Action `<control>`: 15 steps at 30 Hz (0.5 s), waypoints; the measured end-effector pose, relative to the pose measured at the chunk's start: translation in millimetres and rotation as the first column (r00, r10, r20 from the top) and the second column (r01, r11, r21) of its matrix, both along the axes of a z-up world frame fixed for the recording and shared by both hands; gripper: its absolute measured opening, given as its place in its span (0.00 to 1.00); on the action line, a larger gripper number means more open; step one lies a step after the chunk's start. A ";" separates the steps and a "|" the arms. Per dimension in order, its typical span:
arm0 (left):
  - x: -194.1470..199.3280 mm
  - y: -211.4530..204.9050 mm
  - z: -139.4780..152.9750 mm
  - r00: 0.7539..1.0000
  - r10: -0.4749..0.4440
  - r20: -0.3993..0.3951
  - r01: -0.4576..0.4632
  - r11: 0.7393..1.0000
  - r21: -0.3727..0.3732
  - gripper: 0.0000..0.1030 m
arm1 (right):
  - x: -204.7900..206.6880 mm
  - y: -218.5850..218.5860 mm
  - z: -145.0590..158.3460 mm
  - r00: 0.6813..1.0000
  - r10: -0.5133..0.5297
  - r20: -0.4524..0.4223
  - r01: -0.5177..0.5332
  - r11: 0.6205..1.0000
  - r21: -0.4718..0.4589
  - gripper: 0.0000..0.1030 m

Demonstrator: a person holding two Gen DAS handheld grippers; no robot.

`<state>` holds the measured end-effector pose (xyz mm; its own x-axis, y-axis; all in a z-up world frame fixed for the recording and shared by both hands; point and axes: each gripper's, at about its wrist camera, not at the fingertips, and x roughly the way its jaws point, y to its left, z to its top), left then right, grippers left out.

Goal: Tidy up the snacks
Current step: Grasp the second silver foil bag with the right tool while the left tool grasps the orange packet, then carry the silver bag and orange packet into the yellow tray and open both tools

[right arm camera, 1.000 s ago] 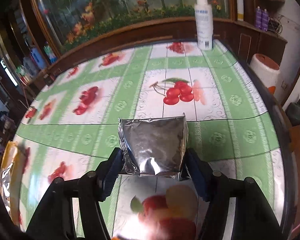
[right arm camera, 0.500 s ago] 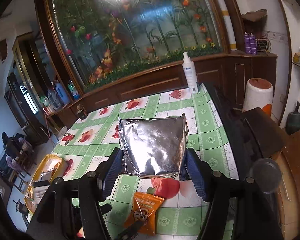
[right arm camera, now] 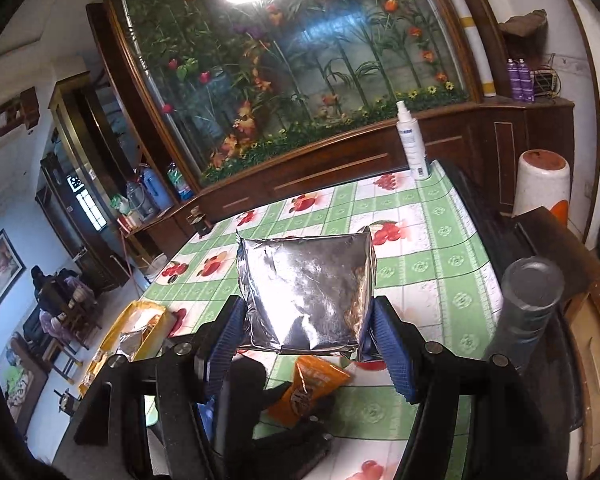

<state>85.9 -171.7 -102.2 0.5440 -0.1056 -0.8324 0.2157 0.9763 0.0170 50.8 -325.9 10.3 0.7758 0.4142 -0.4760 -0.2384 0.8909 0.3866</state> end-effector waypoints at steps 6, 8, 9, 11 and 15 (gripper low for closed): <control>-15.4 67.5 7.7 0.994 0.099 0.043 -0.098 0.995 -0.020 0.31 | -0.4 32.5 -15.7 0.997 0.064 -0.033 -0.064 0.998 0.013 0.64; -20.7 87.5 11.8 0.989 0.133 0.062 -0.132 0.991 -0.023 0.31 | 0.7 45.3 -22.4 0.995 0.087 -0.046 -0.086 0.996 0.023 0.64; -23.7 98.7 14.2 0.985 0.155 0.072 -0.154 0.988 -0.021 0.31 | 1.1 51.7 -26.3 0.994 0.098 -0.055 -0.097 0.995 0.029 0.64; -29.5 117.8 17.8 0.978 0.191 0.086 -0.189 0.982 -0.026 0.31 | 2.1 65.5 -33.3 0.990 0.124 -0.072 -0.121 0.992 0.044 0.64; -41.8 154.0 26.1 0.958 0.258 0.127 -0.257 0.966 -0.031 0.31 | 3.6 95.8 -44.7 0.980 0.171 -0.097 -0.167 0.985 0.047 0.64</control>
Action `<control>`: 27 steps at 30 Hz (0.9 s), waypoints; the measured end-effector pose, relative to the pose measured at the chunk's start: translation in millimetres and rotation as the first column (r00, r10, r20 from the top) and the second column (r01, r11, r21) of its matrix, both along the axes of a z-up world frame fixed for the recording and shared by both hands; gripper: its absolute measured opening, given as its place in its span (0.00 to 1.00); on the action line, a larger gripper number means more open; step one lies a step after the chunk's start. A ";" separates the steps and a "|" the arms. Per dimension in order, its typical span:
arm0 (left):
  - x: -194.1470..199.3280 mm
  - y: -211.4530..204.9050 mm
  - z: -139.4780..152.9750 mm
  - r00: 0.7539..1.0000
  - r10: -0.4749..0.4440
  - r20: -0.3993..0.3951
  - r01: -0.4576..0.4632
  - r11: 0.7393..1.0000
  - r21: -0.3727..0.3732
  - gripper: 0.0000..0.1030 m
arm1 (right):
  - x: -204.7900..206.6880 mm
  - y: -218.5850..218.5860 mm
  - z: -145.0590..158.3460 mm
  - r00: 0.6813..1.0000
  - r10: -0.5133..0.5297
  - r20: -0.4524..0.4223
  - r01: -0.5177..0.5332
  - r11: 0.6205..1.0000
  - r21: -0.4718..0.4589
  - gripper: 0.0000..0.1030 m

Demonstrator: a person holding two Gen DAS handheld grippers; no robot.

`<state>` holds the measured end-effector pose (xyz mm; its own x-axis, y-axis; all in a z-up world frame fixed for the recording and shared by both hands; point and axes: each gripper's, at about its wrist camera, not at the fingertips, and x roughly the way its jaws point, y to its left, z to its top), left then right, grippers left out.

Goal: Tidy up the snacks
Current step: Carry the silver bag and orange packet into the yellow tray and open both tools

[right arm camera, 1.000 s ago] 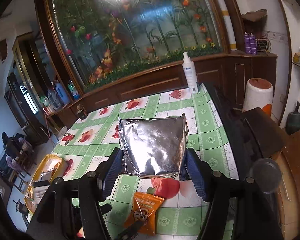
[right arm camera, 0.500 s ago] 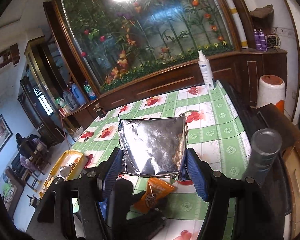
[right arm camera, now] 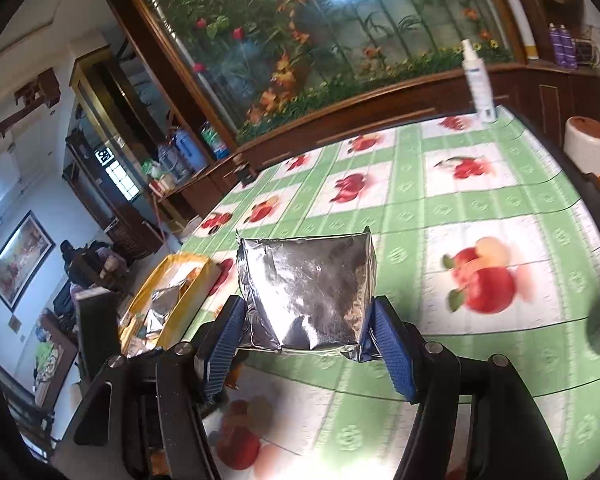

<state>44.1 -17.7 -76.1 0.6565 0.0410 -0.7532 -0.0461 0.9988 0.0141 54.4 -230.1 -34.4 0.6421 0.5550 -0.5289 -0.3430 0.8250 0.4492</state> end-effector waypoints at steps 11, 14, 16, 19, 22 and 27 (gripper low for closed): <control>-23.5 71.5 9.2 0.991 0.125 0.039 -0.124 0.992 -0.023 0.31 | -3.6 79.4 -11.4 0.993 0.116 -0.022 -0.116 0.993 -0.009 0.64; -29.4 86.0 11.0 0.987 0.154 0.047 -0.153 0.988 -0.024 0.31 | -5.7 96.6 -14.3 0.990 0.140 -0.026 -0.140 0.990 -0.014 0.64; -33.6 95.6 13.2 0.984 0.172 0.055 -0.170 0.985 -0.028 0.31 | -8.2 106.7 -16.3 0.987 0.155 -0.030 -0.156 0.988 -0.018 0.64; -39.3 107.6 16.9 0.979 0.193 0.063 -0.191 0.981 -0.030 0.31 | -11.1 122.4 -19.1 0.982 0.184 -0.035 -0.185 0.982 -0.030 0.64; -44.1 118.5 19.0 0.974 0.215 0.072 -0.215 0.977 -0.020 0.31 | -13.6 139.5 -20.8 0.977 0.211 -0.035 -0.212 0.976 -0.047 0.64; -50.1 137.3 17.5 0.967 0.246 0.069 -0.245 0.969 -0.018 0.31 | -18.8 165.2 -23.0 0.966 0.256 -0.035 -0.258 0.964 -0.068 0.64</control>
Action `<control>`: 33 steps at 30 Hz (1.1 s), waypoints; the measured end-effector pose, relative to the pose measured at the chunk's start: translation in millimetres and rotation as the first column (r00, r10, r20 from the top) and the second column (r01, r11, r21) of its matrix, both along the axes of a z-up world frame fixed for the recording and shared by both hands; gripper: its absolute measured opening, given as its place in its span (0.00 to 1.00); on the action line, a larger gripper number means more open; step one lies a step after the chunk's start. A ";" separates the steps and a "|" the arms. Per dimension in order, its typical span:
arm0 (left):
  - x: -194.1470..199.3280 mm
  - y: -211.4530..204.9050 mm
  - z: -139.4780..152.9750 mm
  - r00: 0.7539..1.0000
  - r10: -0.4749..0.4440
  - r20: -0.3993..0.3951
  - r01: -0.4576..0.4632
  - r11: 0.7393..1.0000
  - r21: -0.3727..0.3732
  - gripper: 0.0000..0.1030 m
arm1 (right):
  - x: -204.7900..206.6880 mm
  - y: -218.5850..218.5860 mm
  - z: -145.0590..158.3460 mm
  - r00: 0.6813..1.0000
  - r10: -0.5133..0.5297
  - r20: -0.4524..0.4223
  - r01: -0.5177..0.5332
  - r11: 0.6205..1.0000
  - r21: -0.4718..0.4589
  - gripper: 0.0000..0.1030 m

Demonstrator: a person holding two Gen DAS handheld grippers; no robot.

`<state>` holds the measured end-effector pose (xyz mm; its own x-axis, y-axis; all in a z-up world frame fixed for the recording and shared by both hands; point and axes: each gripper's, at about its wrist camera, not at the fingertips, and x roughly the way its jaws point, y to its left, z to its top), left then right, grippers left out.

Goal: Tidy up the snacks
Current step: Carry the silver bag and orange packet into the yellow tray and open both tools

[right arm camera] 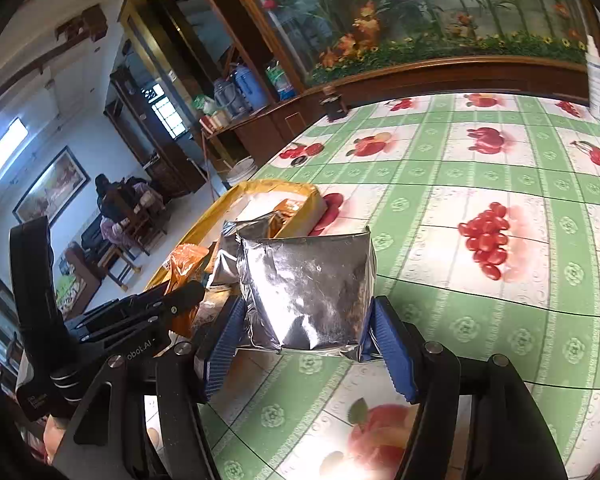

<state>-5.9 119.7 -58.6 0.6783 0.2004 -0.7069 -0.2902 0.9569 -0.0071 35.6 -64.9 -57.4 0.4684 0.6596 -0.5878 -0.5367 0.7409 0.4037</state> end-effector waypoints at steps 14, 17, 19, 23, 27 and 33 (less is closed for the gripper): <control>-12.5 39.5 -3.8 0.997 0.070 -0.006 -0.070 0.998 -0.001 0.32 | -2.7 58.7 0.6 0.995 0.100 0.022 -0.098 0.993 -0.070 0.64; -14.3 47.7 -3.4 0.996 0.086 -0.003 -0.086 0.996 0.002 0.32 | -2.6 70.8 0.7 0.992 0.122 0.025 -0.119 0.990 -0.077 0.64; -14.5 52.9 -3.6 0.995 0.095 -0.004 -0.095 0.995 0.002 0.32 | -1.7 79.1 1.3 0.990 0.136 0.028 -0.133 0.988 -0.083 0.64; -14.8 63.5 -4.7 0.993 0.114 -0.006 -0.114 0.994 0.000 0.32 | -1.5 95.6 3.2 0.986 0.162 0.034 -0.158 0.983 -0.091 0.64; -14.5 75.7 -8.1 0.991 0.133 -0.015 -0.133 0.991 -0.007 0.32 | 1.1 110.6 2.9 0.983 0.178 0.035 -0.174 0.980 -0.097 0.64; -12.4 89.6 -12.7 0.988 0.149 -0.030 -0.150 0.989 -0.019 0.32 | 6.6 132.3 0.7 0.979 0.199 0.034 -0.195 0.975 -0.106 0.65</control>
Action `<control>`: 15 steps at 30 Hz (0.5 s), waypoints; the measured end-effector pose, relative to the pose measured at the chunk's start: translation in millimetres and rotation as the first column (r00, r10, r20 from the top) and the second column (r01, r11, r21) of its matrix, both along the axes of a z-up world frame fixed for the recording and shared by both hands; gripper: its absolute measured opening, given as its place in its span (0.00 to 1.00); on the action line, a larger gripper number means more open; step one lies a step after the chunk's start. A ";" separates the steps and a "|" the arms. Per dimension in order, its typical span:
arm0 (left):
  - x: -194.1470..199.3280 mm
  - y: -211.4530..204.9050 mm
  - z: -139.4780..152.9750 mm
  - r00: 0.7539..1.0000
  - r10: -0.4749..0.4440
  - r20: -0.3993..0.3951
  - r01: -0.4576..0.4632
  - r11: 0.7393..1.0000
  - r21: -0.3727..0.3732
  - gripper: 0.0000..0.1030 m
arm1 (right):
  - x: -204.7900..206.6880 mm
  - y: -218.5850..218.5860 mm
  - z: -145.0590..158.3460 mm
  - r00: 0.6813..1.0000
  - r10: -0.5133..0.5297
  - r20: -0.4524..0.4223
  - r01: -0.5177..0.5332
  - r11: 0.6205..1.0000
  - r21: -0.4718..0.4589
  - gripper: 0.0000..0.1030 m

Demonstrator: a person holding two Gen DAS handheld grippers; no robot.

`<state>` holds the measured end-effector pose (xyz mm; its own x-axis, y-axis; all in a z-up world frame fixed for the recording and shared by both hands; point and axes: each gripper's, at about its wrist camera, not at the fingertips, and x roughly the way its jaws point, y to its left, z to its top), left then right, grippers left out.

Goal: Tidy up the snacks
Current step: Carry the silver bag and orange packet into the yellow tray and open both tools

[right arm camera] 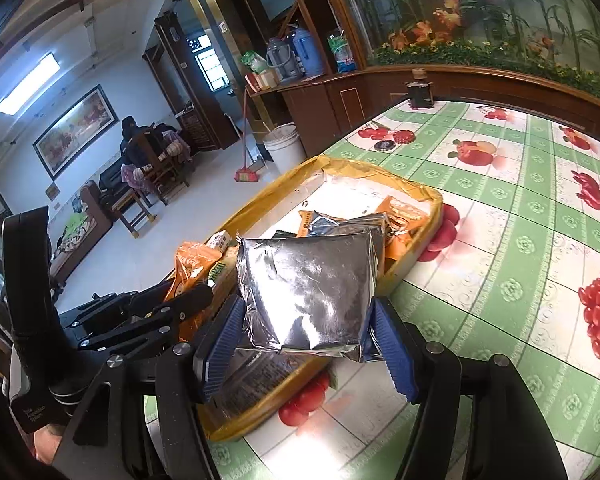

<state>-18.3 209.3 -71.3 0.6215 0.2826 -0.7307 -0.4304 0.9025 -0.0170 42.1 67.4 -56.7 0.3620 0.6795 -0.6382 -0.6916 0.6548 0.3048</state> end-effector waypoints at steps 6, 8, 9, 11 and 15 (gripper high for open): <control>6.9 10.8 0.0 1.000 0.007 -0.008 -0.007 1.000 -0.002 0.32 | 5.1 18.5 1.9 1.000 0.014 0.004 -0.014 1.000 0.000 0.65; 9.6 13.4 0.1 1.000 0.007 -0.010 -0.007 1.000 -0.001 0.32 | 7.4 24.4 2.9 1.000 0.016 0.009 -0.016 1.000 -0.001 0.65; 11.6 14.8 0.0 1.000 0.007 -0.013 -0.007 1.000 0.002 0.32 | 8.3 27.0 3.1 1.000 0.017 0.010 -0.017 1.000 -0.003 0.65; 14.1 16.9 -0.7 1.000 0.009 -0.016 -0.009 1.000 0.002 0.32 | 11.4 32.0 3.5 1.000 0.017 0.011 -0.017 1.000 -0.002 0.65; 20.3 20.6 -3.9 1.000 0.012 -0.026 -0.012 1.000 0.005 0.32 | 17.8 39.2 3.5 1.000 0.013 0.011 -0.013 1.000 -0.004 0.65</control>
<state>2.0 229.9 -75.3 0.5985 0.2934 -0.7454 -0.4416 0.8972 -0.0014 59.9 106.7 -53.2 0.3604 0.6813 -0.6372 -0.7033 0.6472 0.2942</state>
